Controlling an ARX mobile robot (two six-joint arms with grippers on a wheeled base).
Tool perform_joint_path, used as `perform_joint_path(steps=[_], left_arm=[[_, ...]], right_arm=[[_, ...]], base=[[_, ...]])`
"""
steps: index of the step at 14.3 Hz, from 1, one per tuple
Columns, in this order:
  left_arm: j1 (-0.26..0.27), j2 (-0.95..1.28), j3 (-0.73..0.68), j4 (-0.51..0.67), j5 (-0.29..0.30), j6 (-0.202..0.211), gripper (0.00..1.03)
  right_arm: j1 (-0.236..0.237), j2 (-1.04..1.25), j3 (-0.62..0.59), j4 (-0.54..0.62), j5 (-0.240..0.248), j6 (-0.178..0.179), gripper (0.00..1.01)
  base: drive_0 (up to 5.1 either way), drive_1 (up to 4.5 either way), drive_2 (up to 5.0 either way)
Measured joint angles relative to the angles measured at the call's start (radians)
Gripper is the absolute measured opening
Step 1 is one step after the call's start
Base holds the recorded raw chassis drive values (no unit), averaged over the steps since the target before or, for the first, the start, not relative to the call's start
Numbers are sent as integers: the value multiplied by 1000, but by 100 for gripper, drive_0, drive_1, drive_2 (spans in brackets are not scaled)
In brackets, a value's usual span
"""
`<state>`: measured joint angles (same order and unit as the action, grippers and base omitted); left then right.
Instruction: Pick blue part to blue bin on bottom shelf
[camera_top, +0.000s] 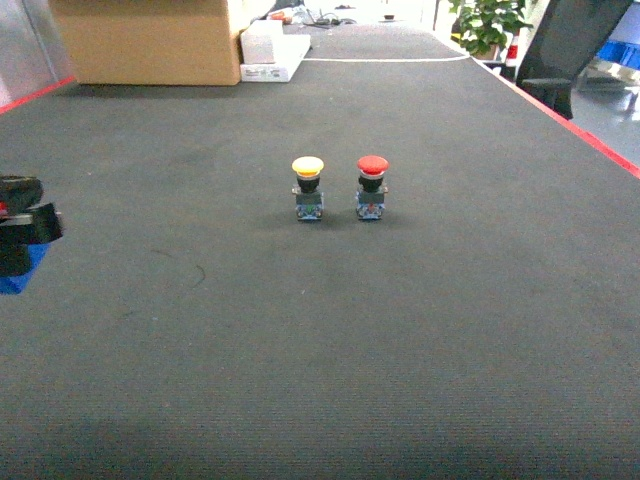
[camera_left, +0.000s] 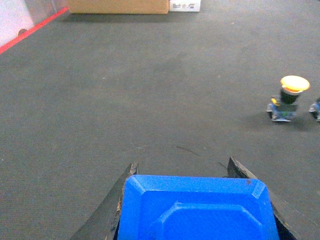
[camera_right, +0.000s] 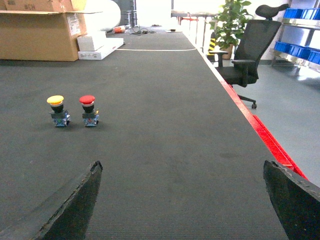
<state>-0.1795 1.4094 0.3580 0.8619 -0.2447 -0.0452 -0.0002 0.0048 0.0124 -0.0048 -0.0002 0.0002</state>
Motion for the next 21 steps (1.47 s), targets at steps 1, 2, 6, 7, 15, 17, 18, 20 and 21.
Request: perform_joint_path(steps=[1, 2, 6, 7, 15, 17, 18, 20, 21], left_arm=[[-29, -156, -45, -96, -12, -10, 44], [-50, -316, -92, -214, -45, -21, 44], [-121, -898, -151, -650, -175, -44, 44], [-146, -946, -159, -694, -204, -57, 44], [-192, -973, -177, -728, -253, -61, 44], [-192, -971, -177, -729, -253, -61, 44], [-192, -969, -177, -729, -252, -61, 44], [-192, -979, -177, -724, -253, -61, 44], [-191, -978, -177, -728, -253, -61, 44]], right_arm=[[0, 0, 0, 0, 0, 0, 98], [0, 0, 0, 0, 0, 0, 98], [0, 0, 0, 0, 0, 0, 98], [0, 0, 0, 0, 0, 0, 98], [0, 0, 0, 0, 0, 0, 98], [0, 0, 0, -2, 0, 0, 98], [0, 0, 0, 1, 0, 0, 98], [0, 0, 0, 6, 0, 0, 98], [0, 0, 0, -2, 0, 0, 98]], base=[[0, 0, 0], [0, 0, 0], [0, 0, 0], [0, 0, 0], [1, -17, 19], [14, -264, 292], [15, -259, 289], [7, -130, 145], [0, 0, 0]])
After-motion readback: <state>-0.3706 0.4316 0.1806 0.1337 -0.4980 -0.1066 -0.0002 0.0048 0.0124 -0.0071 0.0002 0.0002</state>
